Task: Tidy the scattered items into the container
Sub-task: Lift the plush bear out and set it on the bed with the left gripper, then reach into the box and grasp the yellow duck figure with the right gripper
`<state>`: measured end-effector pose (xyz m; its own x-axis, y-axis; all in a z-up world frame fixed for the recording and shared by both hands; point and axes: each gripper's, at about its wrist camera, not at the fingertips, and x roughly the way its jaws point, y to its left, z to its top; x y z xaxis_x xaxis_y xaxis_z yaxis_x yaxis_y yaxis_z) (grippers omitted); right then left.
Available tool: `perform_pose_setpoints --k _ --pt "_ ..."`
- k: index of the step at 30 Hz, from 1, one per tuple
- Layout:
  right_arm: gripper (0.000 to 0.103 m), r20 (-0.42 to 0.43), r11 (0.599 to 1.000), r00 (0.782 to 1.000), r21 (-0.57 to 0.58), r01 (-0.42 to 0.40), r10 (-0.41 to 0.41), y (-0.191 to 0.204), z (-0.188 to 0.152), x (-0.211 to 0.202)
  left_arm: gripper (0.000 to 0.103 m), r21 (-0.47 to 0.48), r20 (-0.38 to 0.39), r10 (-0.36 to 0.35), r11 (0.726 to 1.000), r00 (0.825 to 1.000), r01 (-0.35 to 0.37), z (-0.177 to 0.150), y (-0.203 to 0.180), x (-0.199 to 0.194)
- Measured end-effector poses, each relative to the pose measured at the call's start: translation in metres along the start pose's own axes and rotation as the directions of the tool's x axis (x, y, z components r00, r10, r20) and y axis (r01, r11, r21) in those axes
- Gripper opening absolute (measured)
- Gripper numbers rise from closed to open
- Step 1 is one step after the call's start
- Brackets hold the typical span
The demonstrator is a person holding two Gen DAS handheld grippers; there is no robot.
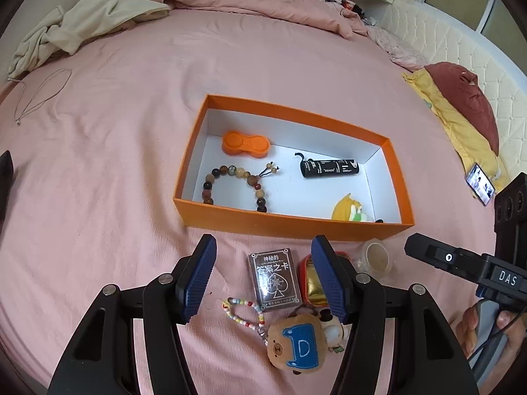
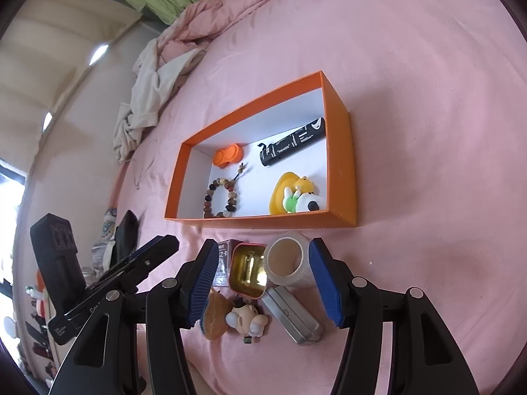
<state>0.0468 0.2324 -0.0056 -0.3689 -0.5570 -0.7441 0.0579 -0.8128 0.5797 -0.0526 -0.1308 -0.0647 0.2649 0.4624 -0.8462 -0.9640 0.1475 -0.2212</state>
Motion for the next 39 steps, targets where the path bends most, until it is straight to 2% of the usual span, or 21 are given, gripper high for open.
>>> perform_pose_setpoints --k 9,15,19,21,23,25,26,28,29,30,31,32,33,35,37,38,39 --pt "0.057 0.041 0.995 0.998 -0.087 0.047 -0.043 0.013 -0.003 -0.004 0.061 -0.047 0.042 -0.035 0.998 0.998 0.037 0.004 0.013 -0.006" --pt "0.057 0.080 0.989 0.996 -0.143 0.040 -0.029 0.022 0.002 -0.015 0.061 -0.073 0.047 -0.046 0.996 0.998 0.049 0.008 0.017 -0.001" --pt "0.057 0.058 0.975 0.997 -0.213 0.056 -0.045 0.034 0.028 -0.016 0.061 -0.102 0.046 -0.081 0.991 0.996 0.086 0.010 0.022 0.000" --pt "0.057 0.019 0.974 0.999 -0.224 0.042 -0.039 0.042 0.052 -0.014 0.061 -0.116 0.049 -0.101 0.988 0.994 0.106 0.010 0.025 0.000" --pt "0.057 -0.055 0.973 0.996 -0.223 0.061 -0.075 0.051 0.073 0.000 0.061 -0.128 0.054 -0.111 0.985 0.992 0.117 0.010 0.028 -0.001" --pt "0.057 -0.180 0.960 0.969 -0.254 0.120 -0.169 0.060 0.088 0.027 0.061 -0.142 0.052 -0.116 0.982 0.992 0.123 0.011 0.030 0.000" --pt "0.057 -0.262 0.944 0.936 -0.288 0.159 -0.237 0.064 0.093 0.047 0.061 -0.149 0.050 -0.122 0.980 0.991 0.128 0.011 0.031 0.001" --pt "0.057 -0.345 0.919 0.883 -0.341 0.199 -0.319 0.067 0.096 0.074 0.061 -0.167 0.038 -0.137 0.976 0.990 0.142 0.011 0.033 0.004" --pt "0.057 -0.407 0.901 0.834 -0.374 0.219 -0.372 0.066 0.096 0.093 0.061 -0.173 0.034 -0.145 0.974 0.989 0.149 0.011 0.034 0.004" --pt "0.057 -0.443 0.892 0.801 -0.386 0.235 -0.403 0.063 0.094 0.105 0.061 -0.179 0.031 -0.153 0.971 0.988 0.156 0.011 0.035 0.005" --pt "0.057 -0.481 0.879 0.757 -0.400 0.260 -0.443 0.059 0.093 0.119 0.061 -0.182 0.031 -0.156 0.970 0.987 0.159 0.011 0.035 0.005" --pt "0.057 -0.500 0.868 0.727 -0.409 0.281 -0.471 0.053 0.091 0.128 0.061 -0.183 0.032 -0.159 0.970 0.987 0.162 0.011 0.035 0.005" --pt "0.056 -0.501 0.855 0.707 -0.419 0.306 -0.499 0.048 0.090 0.136 0.061 -0.184 0.034 -0.162 0.969 0.986 0.166 0.011 0.035 0.005" --pt "0.056 -0.488 0.824 0.680 -0.456 0.336 -0.547 0.046 0.087 0.148 0.061 -0.182 0.032 -0.172 0.968 0.985 0.175 0.011 0.034 0.005" --pt "0.051 -0.465 0.798 0.668 -0.490 0.351 -0.580 0.051 0.082 0.156 0.061 -0.179 0.025 -0.176 0.968 0.984 0.177 0.011 0.033 0.007" --pt "0.048 -0.448 0.761 0.637 -0.527 0.377 -0.627 0.052 0.078 0.162 0.061 -0.178 0.022 -0.175 0.968 0.984 0.176 0.011 0.033 0.007" --pt "0.046 -0.439 0.740 0.619 -0.550 0.389 -0.651 0.053 0.076 0.166 0.061 -0.176 0.019 -0.176 0.968 0.984 0.176 0.011 0.033 0.007"
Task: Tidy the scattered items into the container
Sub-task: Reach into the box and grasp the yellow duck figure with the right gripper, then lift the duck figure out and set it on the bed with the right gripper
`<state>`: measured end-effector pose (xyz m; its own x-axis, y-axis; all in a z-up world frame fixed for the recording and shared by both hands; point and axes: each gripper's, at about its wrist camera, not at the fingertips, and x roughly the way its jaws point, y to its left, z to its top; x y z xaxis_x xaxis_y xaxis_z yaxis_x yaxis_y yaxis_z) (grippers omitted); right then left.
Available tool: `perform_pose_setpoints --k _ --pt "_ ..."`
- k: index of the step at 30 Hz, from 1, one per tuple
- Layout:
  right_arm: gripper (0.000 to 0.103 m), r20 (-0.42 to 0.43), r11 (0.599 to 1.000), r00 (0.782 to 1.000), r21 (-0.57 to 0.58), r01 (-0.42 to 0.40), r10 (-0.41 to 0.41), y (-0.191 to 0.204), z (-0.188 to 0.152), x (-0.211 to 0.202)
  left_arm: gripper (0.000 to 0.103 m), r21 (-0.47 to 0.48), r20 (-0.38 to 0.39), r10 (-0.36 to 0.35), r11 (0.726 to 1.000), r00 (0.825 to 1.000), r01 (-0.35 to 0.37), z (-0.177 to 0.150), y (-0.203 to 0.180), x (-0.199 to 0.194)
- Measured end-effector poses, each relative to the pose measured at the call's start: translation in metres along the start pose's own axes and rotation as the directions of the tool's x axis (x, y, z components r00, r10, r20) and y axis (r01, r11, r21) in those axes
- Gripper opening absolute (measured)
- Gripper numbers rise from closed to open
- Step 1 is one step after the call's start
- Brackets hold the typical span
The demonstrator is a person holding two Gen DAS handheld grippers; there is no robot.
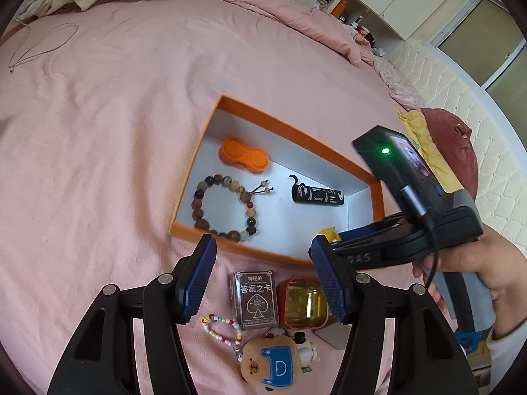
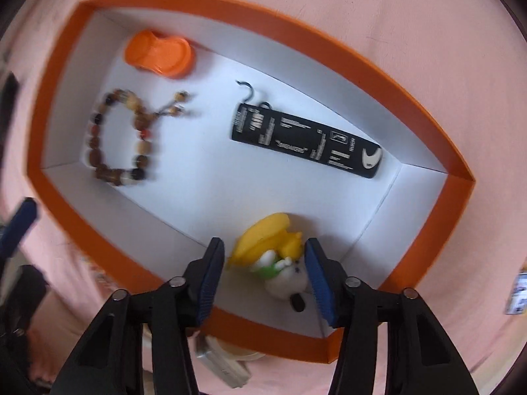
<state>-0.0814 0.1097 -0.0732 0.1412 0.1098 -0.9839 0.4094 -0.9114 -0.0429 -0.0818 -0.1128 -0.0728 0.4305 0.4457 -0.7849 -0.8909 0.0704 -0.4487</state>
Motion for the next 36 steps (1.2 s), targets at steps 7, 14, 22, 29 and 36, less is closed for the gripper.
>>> perform_pose_setpoints --k 7,14,22,29,36 --pt "0.045 0.132 0.992 0.985 0.043 -0.121 0.114 -0.017 -0.002 -0.022 0.061 -0.014 0.007 -0.012 1.000 1.000 0.012 0.003 0.001 -0.001" --pt "0.045 0.455 0.933 0.850 0.098 -0.346 0.267 -0.060 -0.056 -0.086 0.061 -0.030 0.011 -0.012 0.999 1.000 0.013 0.004 0.006 -0.001" --pt "0.045 0.574 0.840 0.739 0.153 -0.521 0.353 -0.083 -0.152 -0.093 0.061 0.013 -0.010 0.007 1.000 1.000 -0.006 0.001 0.000 0.003" --pt "0.046 0.536 0.826 0.768 0.209 -0.523 0.351 -0.089 -0.188 -0.059 0.061 0.024 -0.002 0.028 0.999 1.000 -0.028 -0.001 -0.001 0.001" --pt "0.054 0.637 0.804 0.689 0.178 -0.567 0.345 -0.102 -0.205 -0.069 0.061 0.095 -0.013 0.049 0.994 0.999 -0.047 -0.003 -0.006 0.002"
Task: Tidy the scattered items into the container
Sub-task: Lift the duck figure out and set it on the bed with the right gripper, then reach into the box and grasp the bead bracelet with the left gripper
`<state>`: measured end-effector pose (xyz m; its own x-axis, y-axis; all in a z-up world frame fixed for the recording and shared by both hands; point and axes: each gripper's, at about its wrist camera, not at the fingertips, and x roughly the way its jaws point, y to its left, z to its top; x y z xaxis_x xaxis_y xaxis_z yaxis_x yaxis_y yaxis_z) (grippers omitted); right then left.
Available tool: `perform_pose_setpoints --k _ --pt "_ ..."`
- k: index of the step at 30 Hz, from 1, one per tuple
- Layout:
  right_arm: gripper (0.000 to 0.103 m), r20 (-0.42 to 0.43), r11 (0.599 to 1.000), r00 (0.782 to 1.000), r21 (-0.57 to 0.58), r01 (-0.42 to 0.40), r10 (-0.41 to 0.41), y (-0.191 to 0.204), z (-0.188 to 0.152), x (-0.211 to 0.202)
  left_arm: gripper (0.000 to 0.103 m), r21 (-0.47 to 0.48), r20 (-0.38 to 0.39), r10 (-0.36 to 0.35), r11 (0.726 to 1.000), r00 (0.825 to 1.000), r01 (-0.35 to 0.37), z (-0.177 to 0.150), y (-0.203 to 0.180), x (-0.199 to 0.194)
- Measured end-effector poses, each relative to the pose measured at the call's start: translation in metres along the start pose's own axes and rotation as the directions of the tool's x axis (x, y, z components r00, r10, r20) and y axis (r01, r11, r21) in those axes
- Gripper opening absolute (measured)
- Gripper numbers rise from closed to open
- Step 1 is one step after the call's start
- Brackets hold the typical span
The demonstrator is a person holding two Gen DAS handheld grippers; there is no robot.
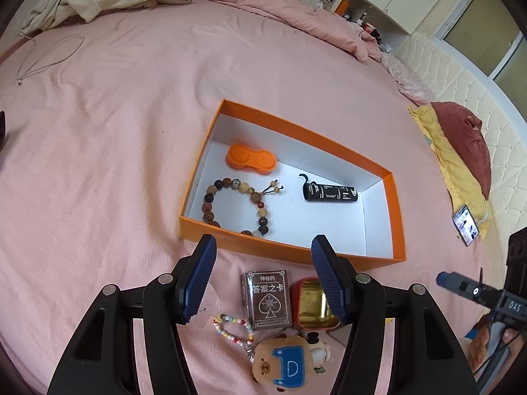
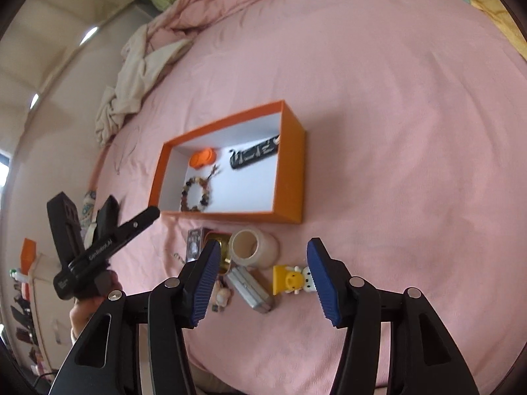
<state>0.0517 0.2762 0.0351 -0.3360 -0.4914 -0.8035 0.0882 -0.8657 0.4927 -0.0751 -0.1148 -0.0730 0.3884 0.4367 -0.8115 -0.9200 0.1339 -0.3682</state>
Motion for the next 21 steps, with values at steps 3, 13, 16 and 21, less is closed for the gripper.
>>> perform_pose_setpoints --k 3,13,16,21 --pt "0.057 0.083 1.000 0.996 0.000 -0.026 0.026 0.001 0.000 -0.010 0.061 0.022 -0.040 -0.042 0.999 0.998 0.043 0.001 -0.005 0.003" --pt "0.063 0.142 0.993 0.983 0.029 -0.118 0.113 -0.005 0.005 -0.023 0.061 0.104 -0.336 -0.073 0.988 0.939 0.114 0.065 -0.029 0.045" --pt "0.063 0.145 0.990 0.980 0.023 -0.140 0.135 -0.004 0.006 -0.024 0.061 0.098 -0.434 -0.007 0.994 0.901 0.055 0.073 -0.026 0.073" --pt "0.064 0.151 0.982 0.972 0.040 -0.186 0.178 -0.008 0.006 -0.025 0.061 0.152 -0.491 0.141 0.986 0.860 -0.074 0.069 -0.023 0.112"
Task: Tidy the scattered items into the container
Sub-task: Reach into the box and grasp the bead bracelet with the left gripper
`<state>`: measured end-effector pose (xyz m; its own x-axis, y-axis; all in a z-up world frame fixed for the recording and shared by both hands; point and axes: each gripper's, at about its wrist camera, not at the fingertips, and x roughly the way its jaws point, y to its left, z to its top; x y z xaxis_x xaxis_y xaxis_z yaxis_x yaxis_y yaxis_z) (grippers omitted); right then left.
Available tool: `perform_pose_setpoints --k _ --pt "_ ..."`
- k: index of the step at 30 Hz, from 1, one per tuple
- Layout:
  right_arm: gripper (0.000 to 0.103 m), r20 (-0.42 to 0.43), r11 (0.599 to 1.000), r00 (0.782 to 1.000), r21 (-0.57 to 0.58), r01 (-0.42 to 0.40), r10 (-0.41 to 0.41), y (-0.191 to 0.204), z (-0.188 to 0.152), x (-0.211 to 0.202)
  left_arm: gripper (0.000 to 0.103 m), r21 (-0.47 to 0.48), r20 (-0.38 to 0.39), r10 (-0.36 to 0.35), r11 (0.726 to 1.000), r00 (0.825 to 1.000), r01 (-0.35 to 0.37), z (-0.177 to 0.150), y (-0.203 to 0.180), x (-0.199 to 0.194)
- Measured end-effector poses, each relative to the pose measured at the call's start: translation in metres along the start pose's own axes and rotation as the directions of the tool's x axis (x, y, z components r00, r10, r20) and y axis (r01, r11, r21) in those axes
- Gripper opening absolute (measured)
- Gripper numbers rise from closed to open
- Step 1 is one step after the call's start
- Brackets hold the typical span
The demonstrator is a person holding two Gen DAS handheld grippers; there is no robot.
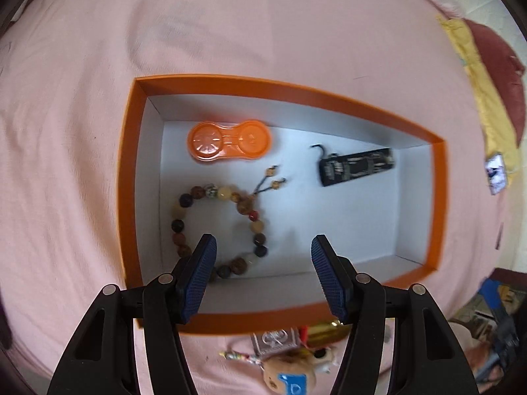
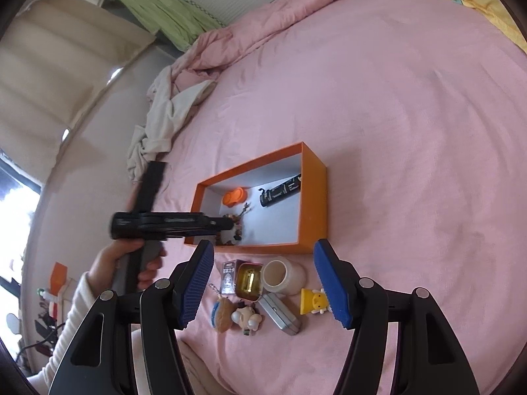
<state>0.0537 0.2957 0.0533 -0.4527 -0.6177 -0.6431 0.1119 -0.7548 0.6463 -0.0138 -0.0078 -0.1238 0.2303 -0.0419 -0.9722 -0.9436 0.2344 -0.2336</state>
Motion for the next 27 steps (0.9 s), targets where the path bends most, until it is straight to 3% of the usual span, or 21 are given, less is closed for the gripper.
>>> perform_pose_setpoints --k 3,5,7,8,9,10,13,17,20,24,27 --pt "0.066 0.012 0.999 0.999 0.033 -0.037 0.036 -0.005 0.001 -0.004 0.061 0.062 0.006 0.145 0.987 0.989 -0.146 0.002 -0.016 0.013" --pt "0.067 0.019 0.996 0.997 0.061 -0.070 0.069 -0.011 0.003 -0.007 0.062 0.142 0.001 0.279 0.950 0.960 -0.276 0.001 -0.031 0.028" --pt "0.068 0.024 0.990 0.994 0.093 -0.105 0.103 -0.016 0.004 -0.010 0.061 0.181 0.023 0.338 0.924 0.941 -0.336 -0.002 -0.041 0.035" --pt "0.068 0.029 0.986 0.992 0.111 -0.121 0.119 -0.019 0.005 -0.012 0.055 0.176 0.020 0.332 0.927 0.943 -0.330 -0.003 -0.041 0.035" --pt "0.069 0.037 0.981 0.990 0.132 -0.141 0.137 -0.023 0.005 -0.014 0.044 0.164 0.011 0.295 0.942 0.955 -0.293 -0.004 -0.040 0.035" --pt "0.071 0.043 0.977 0.988 0.147 -0.153 0.148 -0.025 0.006 -0.015 0.026 0.137 -0.011 0.204 0.970 0.979 -0.201 -0.006 -0.036 0.035" --pt "0.072 0.056 0.966 0.982 0.177 -0.187 0.180 -0.030 0.007 -0.019 0.026 0.166 -0.011 0.199 0.967 0.980 -0.194 -0.010 -0.036 0.040" --pt "0.072 0.061 0.963 0.979 0.179 -0.201 0.193 -0.030 0.007 -0.022 0.010 0.152 0.002 0.208 0.967 0.978 -0.206 -0.014 -0.032 0.040" --pt "0.073 0.062 0.968 0.981 0.158 -0.193 0.185 -0.027 0.007 -0.024 0.010 0.111 0.000 0.095 0.989 0.995 -0.095 -0.021 -0.022 0.037" --pt "0.073 0.050 0.975 0.984 0.135 -0.175 0.170 -0.023 0.008 -0.023 0.010 0.086 0.061 -0.019 0.996 0.998 0.014 -0.035 -0.007 0.022" --pt "0.073 0.048 0.978 0.985 0.125 -0.170 0.165 -0.021 0.008 -0.023 0.010 0.045 0.162 -0.173 0.985 0.971 0.168 -0.051 0.010 -0.009"
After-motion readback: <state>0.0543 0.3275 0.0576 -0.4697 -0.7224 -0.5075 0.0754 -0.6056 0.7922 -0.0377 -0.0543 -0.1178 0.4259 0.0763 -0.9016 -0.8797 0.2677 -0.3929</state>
